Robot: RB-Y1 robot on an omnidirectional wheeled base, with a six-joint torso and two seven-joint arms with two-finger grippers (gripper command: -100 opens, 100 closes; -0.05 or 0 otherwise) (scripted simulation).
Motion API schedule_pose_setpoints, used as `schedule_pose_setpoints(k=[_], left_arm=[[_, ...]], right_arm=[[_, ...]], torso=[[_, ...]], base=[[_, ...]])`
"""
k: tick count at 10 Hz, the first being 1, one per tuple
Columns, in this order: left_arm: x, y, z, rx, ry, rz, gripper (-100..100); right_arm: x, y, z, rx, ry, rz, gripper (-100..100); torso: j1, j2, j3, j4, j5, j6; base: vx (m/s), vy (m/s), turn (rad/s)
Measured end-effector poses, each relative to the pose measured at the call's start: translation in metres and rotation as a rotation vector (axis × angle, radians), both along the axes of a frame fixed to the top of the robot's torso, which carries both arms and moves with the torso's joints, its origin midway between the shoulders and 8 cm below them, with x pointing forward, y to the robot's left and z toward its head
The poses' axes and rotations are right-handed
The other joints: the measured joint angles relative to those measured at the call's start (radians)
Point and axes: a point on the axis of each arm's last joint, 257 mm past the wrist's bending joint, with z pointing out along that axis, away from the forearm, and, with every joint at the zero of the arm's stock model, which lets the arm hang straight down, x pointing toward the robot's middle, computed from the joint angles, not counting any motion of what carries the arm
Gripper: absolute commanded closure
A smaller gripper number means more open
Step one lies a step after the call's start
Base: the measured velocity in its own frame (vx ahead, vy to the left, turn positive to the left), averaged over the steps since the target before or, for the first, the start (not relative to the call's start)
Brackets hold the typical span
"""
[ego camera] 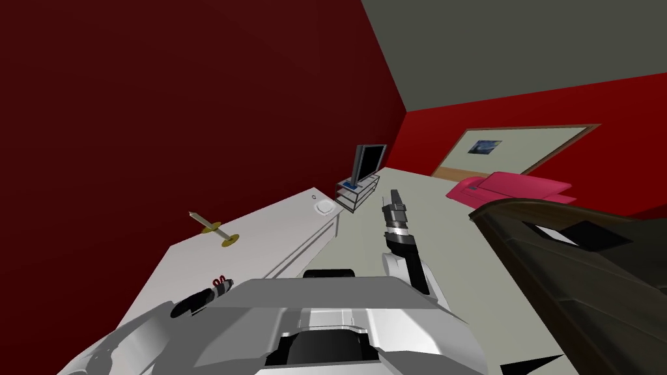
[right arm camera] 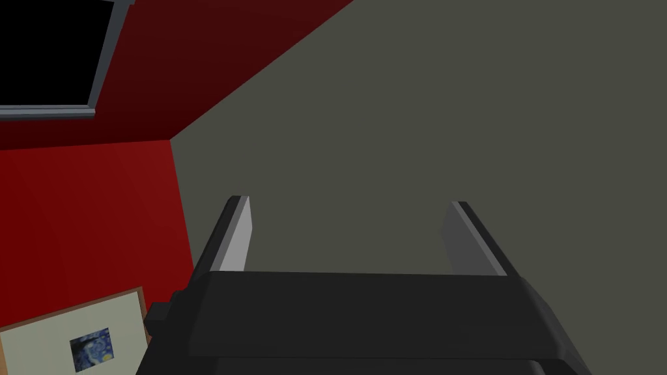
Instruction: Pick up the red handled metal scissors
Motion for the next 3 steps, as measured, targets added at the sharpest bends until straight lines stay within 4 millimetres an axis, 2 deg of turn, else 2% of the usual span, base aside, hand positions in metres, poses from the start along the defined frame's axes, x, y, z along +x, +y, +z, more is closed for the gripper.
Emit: schedule_pose_setpoints(k=[2,3], left_arm=[[0.0033,0.0011,0.0043,0.001,0.0,0.003,100],[0.0034,0.0011,0.0045,0.0,0.0,0.006,0]], right_arm=[[0.0,0.0,0.0,0.0,0.0,0.0,0],[0.0,0.0,0.0,0.0,0.0,0.0,0]], torso=[[0.0,0.0,0.0,0.0,0.0,0.0],[0.0,-0.001,-0.001,-0.001,0.0,0.0]], base=[[-0.026,-0.009,-0.007],[0.0,0.0,0.0]])
